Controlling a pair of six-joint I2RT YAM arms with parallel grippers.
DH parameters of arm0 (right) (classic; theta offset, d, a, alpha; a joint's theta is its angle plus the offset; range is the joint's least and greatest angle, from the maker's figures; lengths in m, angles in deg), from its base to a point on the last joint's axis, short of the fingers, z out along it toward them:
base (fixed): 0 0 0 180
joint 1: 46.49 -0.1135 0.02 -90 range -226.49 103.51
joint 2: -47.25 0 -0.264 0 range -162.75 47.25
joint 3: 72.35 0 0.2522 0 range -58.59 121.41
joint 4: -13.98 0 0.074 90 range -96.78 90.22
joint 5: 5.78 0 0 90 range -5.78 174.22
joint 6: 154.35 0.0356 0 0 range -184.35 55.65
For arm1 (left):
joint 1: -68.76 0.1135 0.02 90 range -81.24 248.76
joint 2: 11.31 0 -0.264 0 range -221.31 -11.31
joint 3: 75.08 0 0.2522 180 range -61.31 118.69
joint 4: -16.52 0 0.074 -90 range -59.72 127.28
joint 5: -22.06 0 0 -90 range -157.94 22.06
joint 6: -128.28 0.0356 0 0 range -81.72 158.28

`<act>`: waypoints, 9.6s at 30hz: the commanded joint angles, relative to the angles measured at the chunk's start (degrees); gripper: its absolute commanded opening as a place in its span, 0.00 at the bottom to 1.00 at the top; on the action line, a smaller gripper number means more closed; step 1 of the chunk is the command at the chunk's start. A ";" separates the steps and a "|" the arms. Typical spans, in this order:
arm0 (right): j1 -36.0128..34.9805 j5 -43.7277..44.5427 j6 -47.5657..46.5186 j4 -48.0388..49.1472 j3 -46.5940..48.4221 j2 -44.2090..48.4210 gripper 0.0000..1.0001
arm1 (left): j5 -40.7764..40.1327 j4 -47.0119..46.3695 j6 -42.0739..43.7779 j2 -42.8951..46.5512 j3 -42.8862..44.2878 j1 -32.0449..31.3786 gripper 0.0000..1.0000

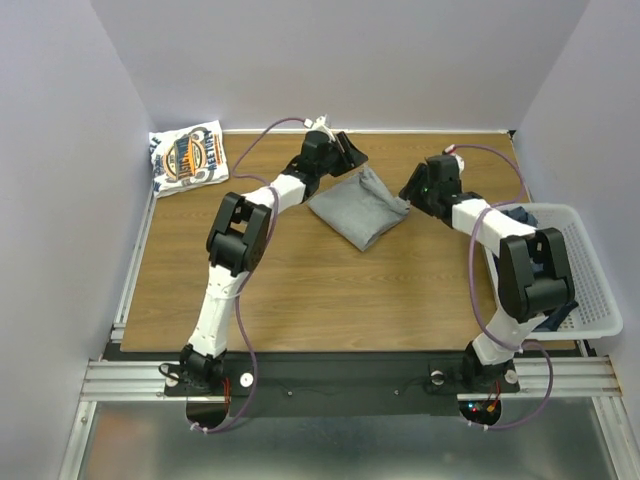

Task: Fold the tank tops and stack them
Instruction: Fold the tank top, then neatly place the folded tank top to the corner

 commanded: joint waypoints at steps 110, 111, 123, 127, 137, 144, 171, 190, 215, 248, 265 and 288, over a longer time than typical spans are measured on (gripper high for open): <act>-16.84 -2.40 0.95 -5.42 -12.24 13.03 0.31 | -7.10 14.68 6.74 50.58 -50.46 -1.53 0.50; -17.19 -2.31 1.48 -5.15 -13.12 12.85 0.30 | -5.79 13.99 7.53 49.35 -49.75 0.04 0.52; -17.28 0.85 3.07 -2.87 -23.14 13.28 0.27 | 13.11 12.14 16.50 29.31 -39.29 6.47 0.61; -17.19 0.77 2.98 -2.78 -24.03 13.90 0.27 | 13.92 12.84 17.12 26.31 -37.79 6.74 0.74; -17.19 1.12 2.54 -2.69 -24.47 14.52 0.27 | 11.19 15.21 17.29 21.75 -37.09 7.18 0.74; -17.11 0.77 1.93 -2.69 -23.85 14.61 0.27 | 8.55 15.74 16.33 19.89 -39.11 6.30 0.70; -16.84 -8.20 -1.94 -6.03 -17.70 23.66 0.69 | -18.77 31.82 23.61 20.51 -24.53 5.77 0.00; -16.84 -10.48 -5.90 -9.55 -11.37 21.38 0.70 | -38.64 43.16 35.75 4.52 17.04 19.30 0.00; -16.84 -11.10 -6.69 -9.37 -5.92 10.65 0.69 | -32.94 36.92 41.11 0.64 31.90 26.87 0.00; -16.84 -10.83 -6.60 -9.37 -5.39 9.95 0.69 | -25.55 35.69 37.51 4.16 30.68 36.97 0.00; -17.10 -10.40 -6.25 -9.28 -6.97 10.65 0.69 | -27.92 35.43 32.06 -0.23 25.40 40.75 0.00; -17.37 -9.96 -6.07 -9.11 -8.64 12.50 0.69 | -34.17 36.48 31.79 -3.66 25.76 41.54 0.27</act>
